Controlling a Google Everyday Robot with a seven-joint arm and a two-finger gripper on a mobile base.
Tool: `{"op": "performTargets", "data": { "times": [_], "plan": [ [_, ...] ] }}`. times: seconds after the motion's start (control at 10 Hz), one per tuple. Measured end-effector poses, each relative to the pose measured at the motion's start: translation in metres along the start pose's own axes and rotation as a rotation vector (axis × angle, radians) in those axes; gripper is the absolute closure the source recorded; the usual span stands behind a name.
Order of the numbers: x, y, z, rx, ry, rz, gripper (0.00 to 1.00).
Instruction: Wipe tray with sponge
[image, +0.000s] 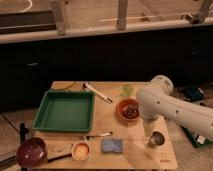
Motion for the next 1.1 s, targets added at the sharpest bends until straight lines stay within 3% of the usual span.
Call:
{"op": "performTargets", "data": {
  "times": [0.5,1.1],
  "plan": [
    [-0.049,0.015,0.023,-0.018,-0.025,-0.045,0.2],
    [-0.076,0.022,0.055,-0.047,-0.08,-0.053,0.2]
  ]
}}
